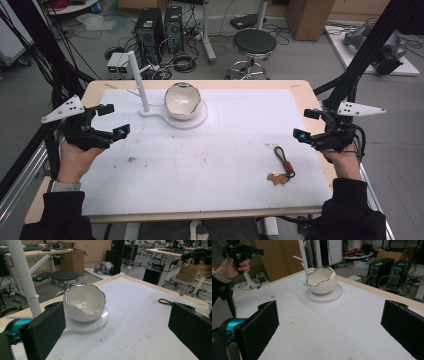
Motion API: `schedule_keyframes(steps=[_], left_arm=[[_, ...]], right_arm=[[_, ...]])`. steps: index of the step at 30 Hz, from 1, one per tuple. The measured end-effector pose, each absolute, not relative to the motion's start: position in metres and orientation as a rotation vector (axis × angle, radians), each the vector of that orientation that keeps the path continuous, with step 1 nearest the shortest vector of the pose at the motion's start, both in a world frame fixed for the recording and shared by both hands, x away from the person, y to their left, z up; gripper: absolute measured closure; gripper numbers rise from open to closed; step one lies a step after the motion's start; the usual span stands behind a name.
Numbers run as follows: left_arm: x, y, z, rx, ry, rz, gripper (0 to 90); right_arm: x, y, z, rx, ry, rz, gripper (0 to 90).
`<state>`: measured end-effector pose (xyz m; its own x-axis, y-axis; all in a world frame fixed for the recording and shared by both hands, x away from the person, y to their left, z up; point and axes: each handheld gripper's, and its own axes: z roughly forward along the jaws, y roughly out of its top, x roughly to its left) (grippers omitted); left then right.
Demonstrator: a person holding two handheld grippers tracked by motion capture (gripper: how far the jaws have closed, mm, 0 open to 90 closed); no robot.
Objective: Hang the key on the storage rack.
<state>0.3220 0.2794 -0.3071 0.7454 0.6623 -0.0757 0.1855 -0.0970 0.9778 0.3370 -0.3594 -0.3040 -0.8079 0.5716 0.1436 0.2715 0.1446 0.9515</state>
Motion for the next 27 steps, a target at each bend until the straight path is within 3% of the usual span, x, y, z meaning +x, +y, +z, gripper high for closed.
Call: schedule_keyframes(steps=[11, 27], left_arm=[[0.321, 0.276, -0.305, 1.665, 0.694, 0.463, 1.7], [0.321, 0.277, -0.307, 1.651, 0.712, 0.476, 1.7]], right_arm=[[0.338, -0.359, -0.305, 0.834, 2.171, 1.662, 0.8], [0.349, -0.382, -0.333, 1.033, 2.152, 1.407, 0.8]])
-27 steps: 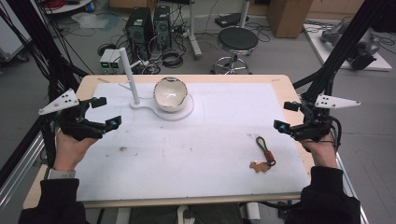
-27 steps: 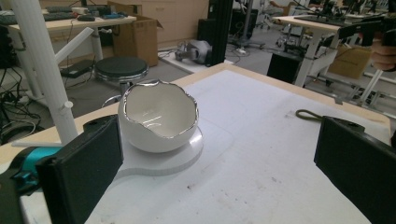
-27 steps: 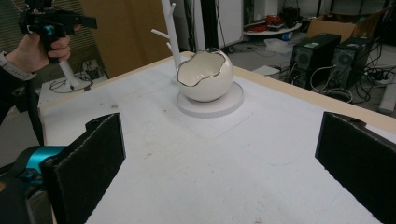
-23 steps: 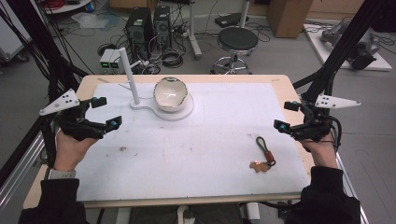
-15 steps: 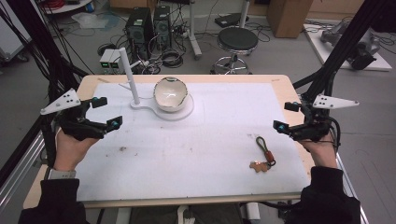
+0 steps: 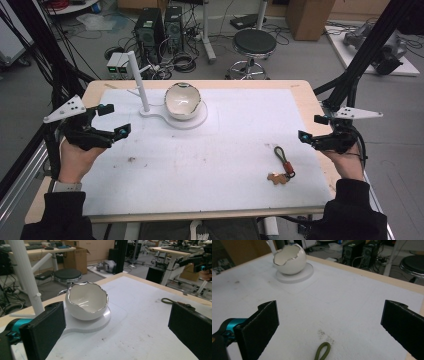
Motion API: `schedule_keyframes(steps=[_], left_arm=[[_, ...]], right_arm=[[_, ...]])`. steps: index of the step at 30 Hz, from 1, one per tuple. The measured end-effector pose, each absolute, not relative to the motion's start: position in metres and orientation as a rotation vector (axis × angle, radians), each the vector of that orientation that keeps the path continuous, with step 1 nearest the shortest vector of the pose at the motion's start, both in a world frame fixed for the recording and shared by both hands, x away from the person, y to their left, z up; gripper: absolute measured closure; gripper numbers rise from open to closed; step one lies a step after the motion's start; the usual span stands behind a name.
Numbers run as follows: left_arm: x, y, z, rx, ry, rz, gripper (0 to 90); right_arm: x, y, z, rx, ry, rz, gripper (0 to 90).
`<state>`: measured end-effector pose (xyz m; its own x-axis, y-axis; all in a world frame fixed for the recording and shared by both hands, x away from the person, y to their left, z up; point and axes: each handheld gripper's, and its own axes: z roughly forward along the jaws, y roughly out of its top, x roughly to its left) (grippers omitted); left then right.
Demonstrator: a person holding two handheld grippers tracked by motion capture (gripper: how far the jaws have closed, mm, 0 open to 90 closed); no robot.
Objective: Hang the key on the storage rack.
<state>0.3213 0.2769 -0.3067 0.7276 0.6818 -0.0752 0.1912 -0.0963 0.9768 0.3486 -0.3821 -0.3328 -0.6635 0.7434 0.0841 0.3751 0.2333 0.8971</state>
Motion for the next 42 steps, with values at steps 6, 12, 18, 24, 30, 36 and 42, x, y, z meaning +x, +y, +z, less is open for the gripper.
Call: schedule_keyframes(steps=[6, 12, 18, 24, 30, 36, 42], left_arm=[[0.321, 0.279, -0.306, 1.64, 0.711, 0.475, 1.7], [0.322, 0.278, -0.307, 1.646, 0.712, 0.469, 1.7], [0.322, 0.276, -0.309, 1.65, 0.715, 0.465, 1.7], [0.324, 0.275, -0.31, 1.658, 0.715, 0.46, 1.7], [0.324, 0.276, -0.311, 1.658, 0.722, 0.458, 1.7], [0.324, 0.275, -0.312, 1.659, 0.725, 0.457, 1.7], [0.325, 0.274, -0.313, 1.668, 0.727, 0.457, 1.7]], right_arm=[[0.359, -0.379, -0.36, 1.127, 2.109, 1.332, 0.8], [0.376, -0.366, -0.4, 1.172, 2.232, 1.243, 0.8], [0.382, -0.355, -0.423, 1.161, 2.318, 1.098, 0.9], [0.388, -0.358, -0.437, 1.23, 2.307, 1.044, 0.9], [0.388, -0.359, -0.44, 1.24, 2.33, 1.03, 10.3], [0.381, -0.35, -0.439, 1.151, 2.377, 0.956, 58.0], [0.377, -0.345, -0.437, 1.114, 2.426, 0.968, 82.5]])
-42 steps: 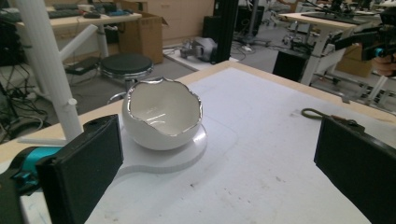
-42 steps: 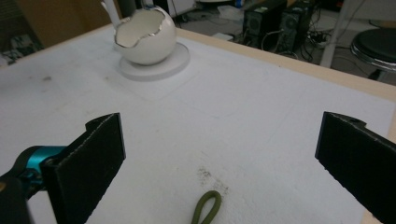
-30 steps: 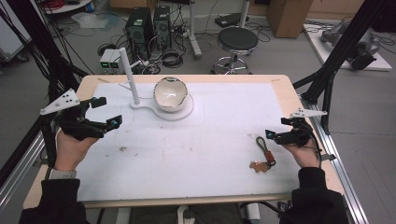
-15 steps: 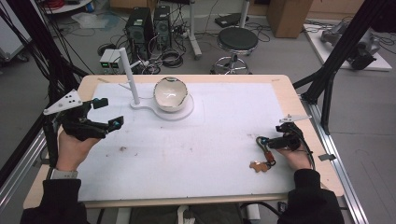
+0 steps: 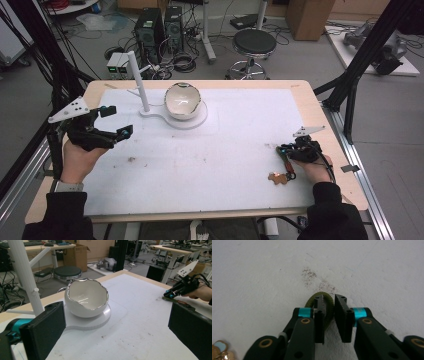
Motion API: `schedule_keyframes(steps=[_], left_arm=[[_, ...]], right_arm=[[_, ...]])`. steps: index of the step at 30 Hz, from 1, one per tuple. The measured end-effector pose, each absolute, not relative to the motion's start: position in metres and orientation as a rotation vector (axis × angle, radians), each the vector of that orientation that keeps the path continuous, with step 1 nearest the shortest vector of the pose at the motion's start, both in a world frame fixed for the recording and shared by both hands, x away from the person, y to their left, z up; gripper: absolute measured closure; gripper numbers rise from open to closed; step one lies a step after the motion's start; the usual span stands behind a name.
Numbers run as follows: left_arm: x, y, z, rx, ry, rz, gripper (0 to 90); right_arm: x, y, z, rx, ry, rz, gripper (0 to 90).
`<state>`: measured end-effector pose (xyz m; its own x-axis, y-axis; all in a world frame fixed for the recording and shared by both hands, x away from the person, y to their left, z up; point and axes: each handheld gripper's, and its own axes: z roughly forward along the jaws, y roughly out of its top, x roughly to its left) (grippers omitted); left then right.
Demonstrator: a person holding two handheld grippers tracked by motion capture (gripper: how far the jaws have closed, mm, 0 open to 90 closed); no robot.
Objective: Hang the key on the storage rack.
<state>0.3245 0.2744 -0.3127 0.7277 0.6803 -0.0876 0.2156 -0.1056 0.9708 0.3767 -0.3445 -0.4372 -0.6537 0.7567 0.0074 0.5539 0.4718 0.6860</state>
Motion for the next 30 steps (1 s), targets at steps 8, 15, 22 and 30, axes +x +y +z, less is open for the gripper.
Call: schedule_keyframes(steps=[8, 15, 22, 30], left_arm=[[0.325, 0.276, -0.313, 1.66, 0.733, 0.459, 1.7], [0.325, 0.276, -0.312, 1.66, 0.734, 0.459, 1.7], [0.324, 0.277, -0.312, 1.654, 0.733, 0.463, 1.7], [0.323, 0.277, -0.311, 1.652, 0.73, 0.466, 1.7]], right_arm=[[0.377, -0.347, -0.435, 1.151, 2.422, 0.985, 83.9], [0.367, -0.355, -0.403, 1.123, 2.277, 1.132, 84.5], [0.355, -0.356, -0.361, 1.059, 2.118, 1.257, 84.6], [0.332, -0.36, -0.313, 0.982, 1.942, 1.366, 84.6]])
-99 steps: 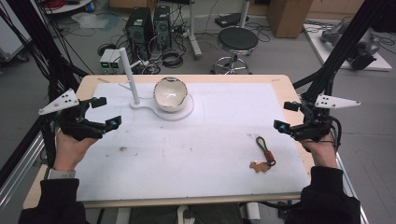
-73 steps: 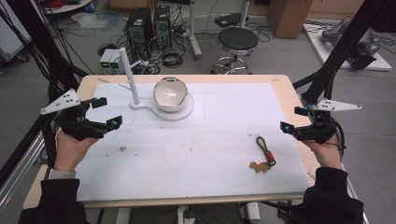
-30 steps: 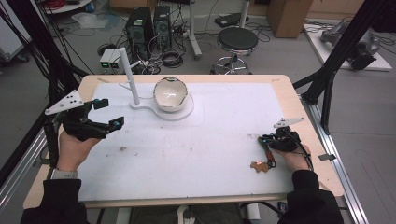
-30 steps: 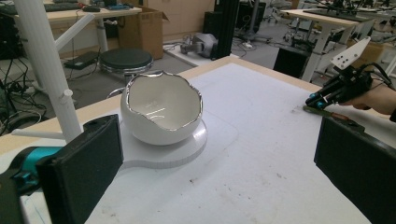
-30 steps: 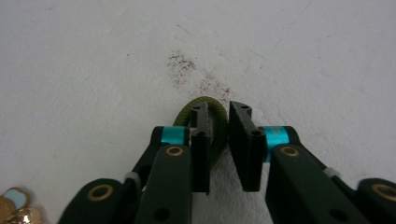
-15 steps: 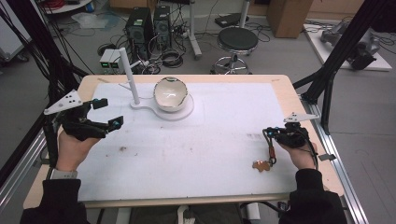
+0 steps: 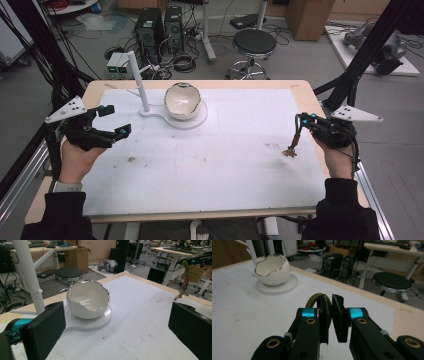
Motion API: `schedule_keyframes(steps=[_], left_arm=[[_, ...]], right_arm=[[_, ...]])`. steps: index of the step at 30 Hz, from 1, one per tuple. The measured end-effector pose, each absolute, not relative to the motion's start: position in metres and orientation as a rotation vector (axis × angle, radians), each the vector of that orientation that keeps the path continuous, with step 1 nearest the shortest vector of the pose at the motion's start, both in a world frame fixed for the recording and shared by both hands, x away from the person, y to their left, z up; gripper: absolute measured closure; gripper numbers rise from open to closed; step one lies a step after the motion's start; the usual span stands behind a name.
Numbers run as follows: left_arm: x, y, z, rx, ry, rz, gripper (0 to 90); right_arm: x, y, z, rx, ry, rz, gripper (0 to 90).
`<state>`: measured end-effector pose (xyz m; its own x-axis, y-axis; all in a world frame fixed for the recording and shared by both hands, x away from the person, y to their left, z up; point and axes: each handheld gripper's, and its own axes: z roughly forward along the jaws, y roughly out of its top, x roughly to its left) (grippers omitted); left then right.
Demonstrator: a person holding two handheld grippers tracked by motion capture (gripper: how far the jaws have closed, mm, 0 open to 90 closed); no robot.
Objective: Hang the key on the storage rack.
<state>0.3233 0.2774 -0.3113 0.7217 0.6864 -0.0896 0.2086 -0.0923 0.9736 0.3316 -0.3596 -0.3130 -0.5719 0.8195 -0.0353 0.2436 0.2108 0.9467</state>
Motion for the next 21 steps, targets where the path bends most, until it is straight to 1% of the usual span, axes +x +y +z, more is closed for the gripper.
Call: schedule_keyframes(steps=[5, 10, 15, 17, 18, 21], left_arm=[[0.323, 0.277, -0.311, 1.652, 0.727, 0.466, 1.7], [0.322, 0.28, -0.31, 1.649, 0.73, 0.469, 1.7], [0.321, 0.283, -0.311, 1.648, 0.739, 0.472, 1.7], [0.32, 0.283, -0.311, 1.652, 0.738, 0.473, 1.7], [0.32, 0.282, -0.311, 1.653, 0.739, 0.474, 1.7], [0.316, 0.283, -0.31, 1.651, 0.734, 0.48, 1.7]], right_arm=[[0.322, -0.365, -0.298, 0.969, 1.902, 1.406, 84.6], [0.324, -0.358, -0.296, 0.957, 1.923, 1.409, 84.6], [0.33, -0.334, -0.29, 0.916, 1.96, 1.407, 84.6], [0.336, -0.316, -0.285, 0.877, 1.969, 1.426, 84.6], [0.336, -0.316, -0.285, 0.877, 1.969, 1.426, 84.6], [0.348, -0.285, -0.275, 0.832, 2.013, 1.425, 84.6]])
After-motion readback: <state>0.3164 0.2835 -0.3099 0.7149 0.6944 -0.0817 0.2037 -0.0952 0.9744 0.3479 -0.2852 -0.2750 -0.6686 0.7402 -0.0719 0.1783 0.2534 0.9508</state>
